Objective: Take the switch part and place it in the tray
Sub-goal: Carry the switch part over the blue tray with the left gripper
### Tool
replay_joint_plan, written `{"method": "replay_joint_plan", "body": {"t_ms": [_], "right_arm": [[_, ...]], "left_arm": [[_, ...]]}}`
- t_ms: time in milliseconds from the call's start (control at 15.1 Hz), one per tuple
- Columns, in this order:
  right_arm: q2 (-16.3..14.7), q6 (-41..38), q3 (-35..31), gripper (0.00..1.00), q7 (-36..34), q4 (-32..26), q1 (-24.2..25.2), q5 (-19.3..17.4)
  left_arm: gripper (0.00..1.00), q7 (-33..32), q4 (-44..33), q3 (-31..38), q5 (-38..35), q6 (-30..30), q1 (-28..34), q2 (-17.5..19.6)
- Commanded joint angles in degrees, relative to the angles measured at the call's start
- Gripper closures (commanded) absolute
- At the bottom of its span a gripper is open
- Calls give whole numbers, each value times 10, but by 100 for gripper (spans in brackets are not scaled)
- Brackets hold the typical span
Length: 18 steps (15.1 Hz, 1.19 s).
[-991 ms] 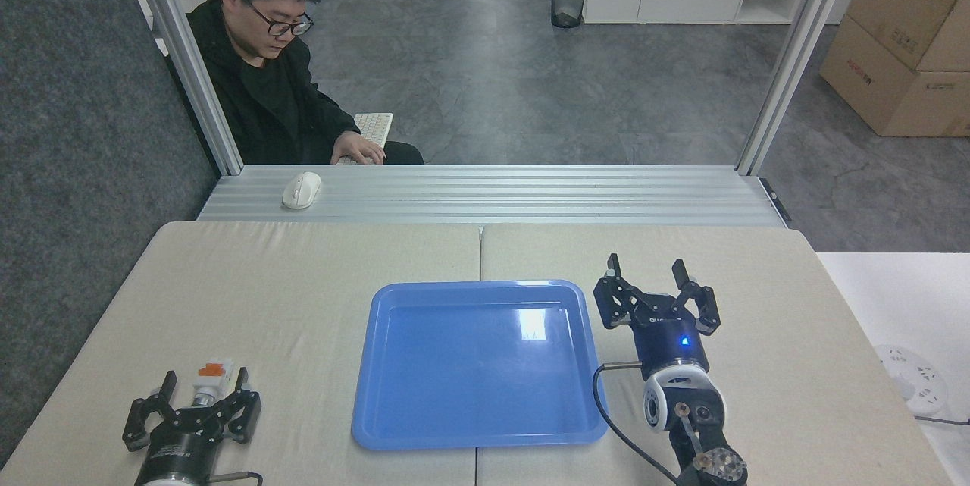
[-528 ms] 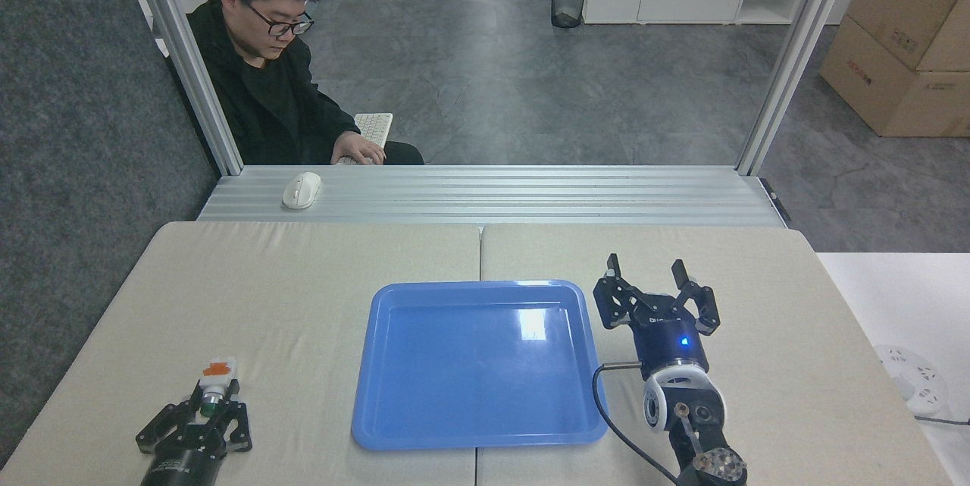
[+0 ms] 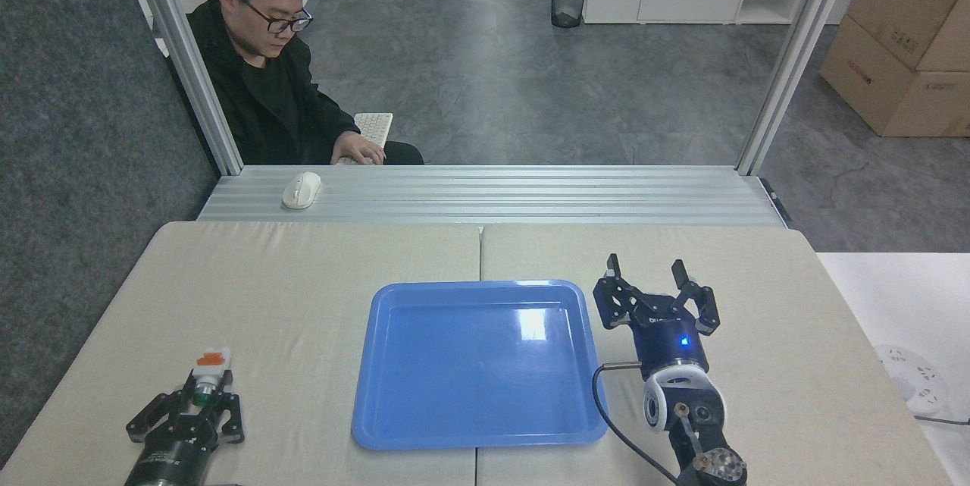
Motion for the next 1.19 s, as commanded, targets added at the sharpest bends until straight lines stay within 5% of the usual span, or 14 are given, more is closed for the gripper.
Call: {"method": "replay_joint_plan", "body": {"t_ms": [0, 396, 462, 594, 858, 991, 1123], "right_arm": [[0, 0, 0, 0, 0, 0, 0, 1], [1, 0, 0, 0, 1, 0, 0, 2], [1, 1, 0, 0, 0, 0, 0, 4], [2, 4, 0, 0, 0, 0, 0, 5], [6, 5, 0, 0, 0, 0, 0, 5], [6, 5, 0, 0, 0, 0, 0, 6], [5, 5, 0, 0, 0, 0, 0, 6]], "left_arm": [[100, -26, -238, -54, 3, -37, -4, -32], [100, -102, -219, -293, -51, -33, -73, -93], [100, -105, -120, -345, -163, -36, -91, -164], [98, -148, -55, -367, -268, -31, -86, -182], [91, -191, -52, -364, -274, -33, -87, -180], [72, -192, -72, -362, -273, -31, -96, -181], [32, -193, -119, -362, -272, -30, -103, -184]]}}
